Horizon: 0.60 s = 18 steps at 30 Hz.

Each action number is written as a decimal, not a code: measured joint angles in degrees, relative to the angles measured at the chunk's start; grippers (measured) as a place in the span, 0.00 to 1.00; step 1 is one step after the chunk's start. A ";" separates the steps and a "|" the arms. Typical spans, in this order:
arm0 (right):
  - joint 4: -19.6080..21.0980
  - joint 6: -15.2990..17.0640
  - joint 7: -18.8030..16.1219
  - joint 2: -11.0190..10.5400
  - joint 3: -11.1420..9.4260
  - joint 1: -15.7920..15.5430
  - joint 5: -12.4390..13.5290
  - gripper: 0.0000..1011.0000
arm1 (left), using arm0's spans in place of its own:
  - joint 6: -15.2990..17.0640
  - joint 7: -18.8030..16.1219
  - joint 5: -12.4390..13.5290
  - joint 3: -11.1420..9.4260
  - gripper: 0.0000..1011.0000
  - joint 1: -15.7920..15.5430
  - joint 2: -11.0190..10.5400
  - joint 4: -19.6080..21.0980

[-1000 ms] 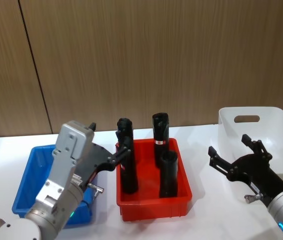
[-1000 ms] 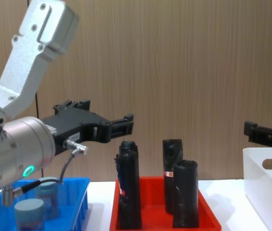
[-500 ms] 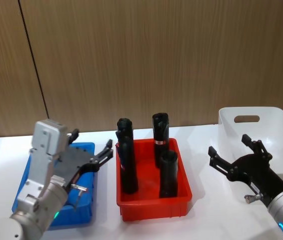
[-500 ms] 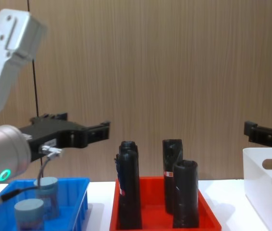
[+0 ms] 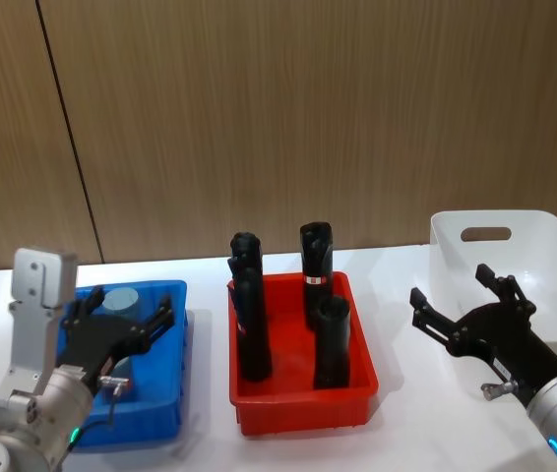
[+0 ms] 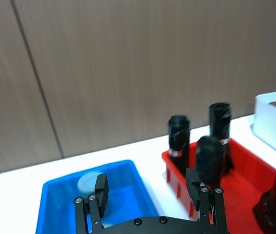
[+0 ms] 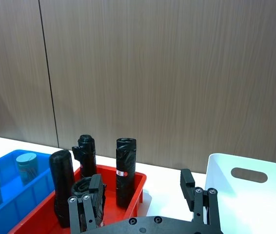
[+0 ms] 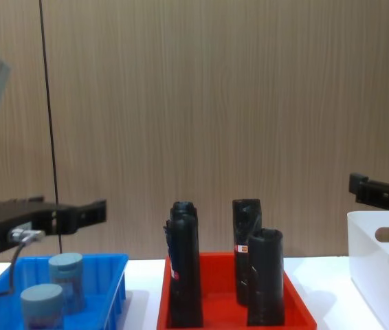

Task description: Pick the cotton swabs from the blue box and place them into the white box.

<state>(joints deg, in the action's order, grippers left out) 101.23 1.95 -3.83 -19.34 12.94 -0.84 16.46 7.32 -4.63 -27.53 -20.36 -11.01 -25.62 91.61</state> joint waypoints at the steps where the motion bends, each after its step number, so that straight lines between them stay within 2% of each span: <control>1: 0.00 0.00 0.00 0.00 0.00 0.00 0.00 0.99 | 0.82 -0.75 -0.81 0.21 0.99 0.21 -0.15 0.00; 8: 0.00 0.00 0.00 0.00 0.00 0.00 0.00 0.99 | 3.89 -3.80 -4.01 1.11 0.99 0.94 -0.47 -0.36; 18: 0.00 0.00 0.00 0.00 0.00 0.00 0.00 0.99 | 8.03 -6.22 -6.82 1.94 0.99 0.41 -0.04 -2.42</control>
<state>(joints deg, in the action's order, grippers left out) 101.23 1.95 -3.82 -19.33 12.94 -0.84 16.46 15.35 -10.84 -34.36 -18.42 -10.60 -25.66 89.19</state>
